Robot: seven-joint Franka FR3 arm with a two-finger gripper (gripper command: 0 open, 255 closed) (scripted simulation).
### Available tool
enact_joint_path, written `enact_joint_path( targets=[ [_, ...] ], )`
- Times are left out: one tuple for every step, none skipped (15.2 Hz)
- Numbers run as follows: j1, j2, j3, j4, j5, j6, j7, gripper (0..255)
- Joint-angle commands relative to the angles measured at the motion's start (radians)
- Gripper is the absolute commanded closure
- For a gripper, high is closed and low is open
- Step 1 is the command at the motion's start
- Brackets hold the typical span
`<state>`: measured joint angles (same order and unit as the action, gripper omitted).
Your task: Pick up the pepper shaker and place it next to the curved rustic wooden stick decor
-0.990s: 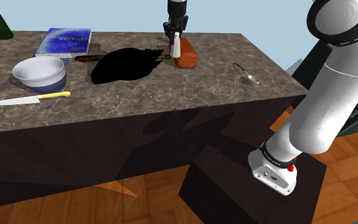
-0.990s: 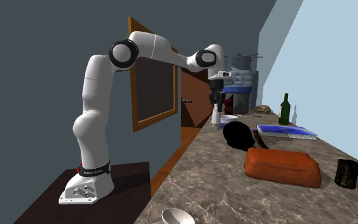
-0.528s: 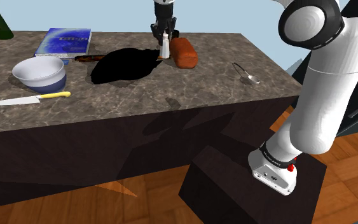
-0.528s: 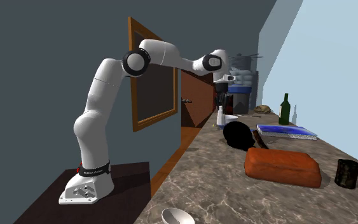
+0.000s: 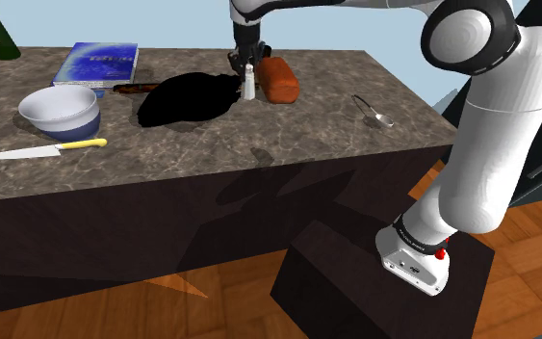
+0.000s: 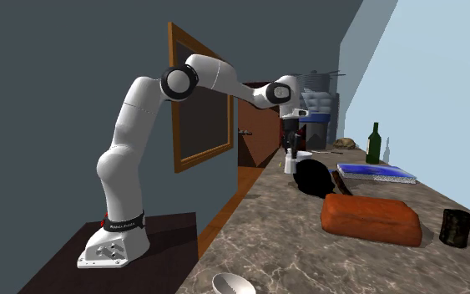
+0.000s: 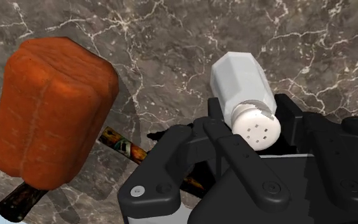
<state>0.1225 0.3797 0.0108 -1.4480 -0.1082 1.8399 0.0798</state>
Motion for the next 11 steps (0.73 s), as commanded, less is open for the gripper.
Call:
enact_joint_path(
  targets=[
    [-0.001, 0.002, 0.000, -0.023, 0.000, 0.025, 0.001, 255],
    [-0.001, 0.003, 0.000, -0.034, -0.001, 0.038, 0.003, 255],
    [-0.001, 0.005, -0.001, -0.045, -0.001, 0.051, 0.004, 255],
    [-0.001, 0.007, -0.001, -0.056, -0.002, 0.063, 0.005, 255],
    [-0.001, 0.009, -0.001, -0.066, -0.002, 0.076, 0.006, 255],
    [-0.002, 0.011, -0.001, -0.076, -0.003, 0.088, 0.007, 255],
    [-0.002, 0.014, -0.001, -0.085, -0.003, 0.100, 0.009, 255],
    [-0.002, 0.017, -0.001, -0.095, -0.004, 0.112, 0.010, 255],
    [-0.002, 0.020, -0.001, -0.104, -0.004, 0.124, 0.011, 255],
    [-0.002, 0.023, -0.001, -0.113, -0.005, 0.136, 0.012, 255],
    [-0.002, 0.026, -0.002, -0.121, -0.005, 0.148, 0.014, 255]
  ],
)
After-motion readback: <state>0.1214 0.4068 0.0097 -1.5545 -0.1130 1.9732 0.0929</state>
